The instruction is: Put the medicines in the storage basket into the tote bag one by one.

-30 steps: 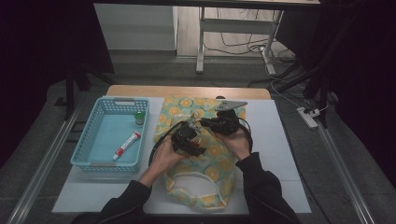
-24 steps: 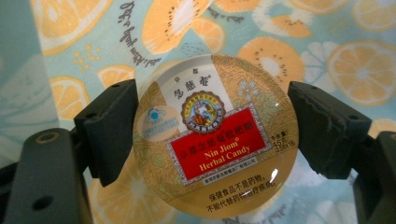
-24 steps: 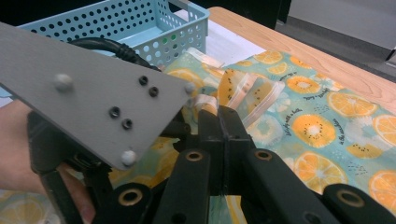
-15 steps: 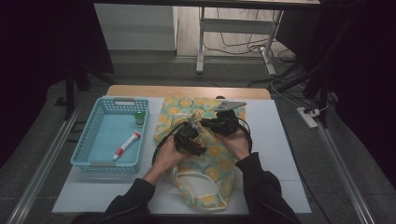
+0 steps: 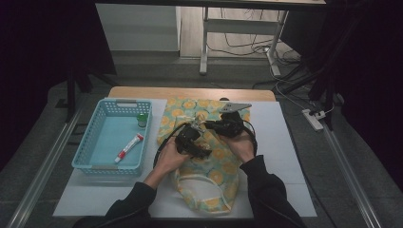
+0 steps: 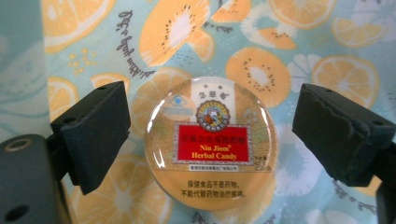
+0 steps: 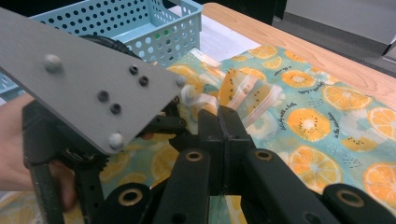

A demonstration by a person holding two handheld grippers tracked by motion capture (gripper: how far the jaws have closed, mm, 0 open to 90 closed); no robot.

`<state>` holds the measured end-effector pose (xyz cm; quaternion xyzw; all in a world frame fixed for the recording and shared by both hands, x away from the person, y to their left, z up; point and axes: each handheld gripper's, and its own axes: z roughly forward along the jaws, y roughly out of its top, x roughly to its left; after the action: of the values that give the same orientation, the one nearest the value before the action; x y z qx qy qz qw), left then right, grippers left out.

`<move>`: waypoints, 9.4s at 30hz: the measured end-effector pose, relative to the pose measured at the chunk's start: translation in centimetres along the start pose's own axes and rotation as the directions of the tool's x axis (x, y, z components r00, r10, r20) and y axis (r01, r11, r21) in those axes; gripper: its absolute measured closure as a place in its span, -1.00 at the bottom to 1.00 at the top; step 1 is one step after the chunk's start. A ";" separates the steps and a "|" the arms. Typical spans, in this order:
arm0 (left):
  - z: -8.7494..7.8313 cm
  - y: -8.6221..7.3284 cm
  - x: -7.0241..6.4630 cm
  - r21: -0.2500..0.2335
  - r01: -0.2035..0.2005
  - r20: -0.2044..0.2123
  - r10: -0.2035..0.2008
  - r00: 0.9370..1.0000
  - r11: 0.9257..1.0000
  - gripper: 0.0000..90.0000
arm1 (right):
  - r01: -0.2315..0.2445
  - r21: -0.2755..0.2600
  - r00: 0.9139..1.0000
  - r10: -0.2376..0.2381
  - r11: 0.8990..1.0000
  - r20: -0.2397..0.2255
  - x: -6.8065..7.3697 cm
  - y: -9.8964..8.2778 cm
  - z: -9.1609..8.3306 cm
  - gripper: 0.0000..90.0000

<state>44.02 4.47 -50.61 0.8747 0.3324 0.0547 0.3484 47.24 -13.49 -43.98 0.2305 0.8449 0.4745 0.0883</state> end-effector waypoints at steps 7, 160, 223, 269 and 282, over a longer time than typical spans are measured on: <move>-1.2 -0.3 0.0 -0.045 0.028 0.058 -0.025 0.998 0.999 -0.89 | -0.001 0.004 1.000 0.001 1.000 0.001 -0.1 -0.1 0.1 1.00; -13.4 -13.5 11.5 0.193 0.394 -0.348 -0.313 0.884 0.899 0.66 | 0.040 0.008 0.999 -0.040 0.999 -0.005 0.9 0.1 -0.2 1.00; -17.8 -6.8 3.7 -0.072 0.184 -0.122 -0.192 0.974 0.980 0.66 | 0.041 -0.011 0.999 -0.041 0.999 0.001 0.9 0.3 -0.5 1.00; -7.9 -1.7 -2.0 0.046 0.051 0.013 -0.051 0.999 0.998 0.66 | 0.042 -0.014 0.999 -0.041 0.999 0.008 0.8 0.3 -0.4 1.00; -5.7 -1.5 -0.6 0.060 0.073 -0.024 -0.071 0.997 0.996 0.66 | 0.040 -0.014 0.999 -0.040 0.999 0.014 0.8 0.2 -0.3 1.00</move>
<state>40.89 8.15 -47.21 0.8717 0.3690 0.0414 0.3197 46.49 -13.26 -43.58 0.2159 0.8454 0.4771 0.1051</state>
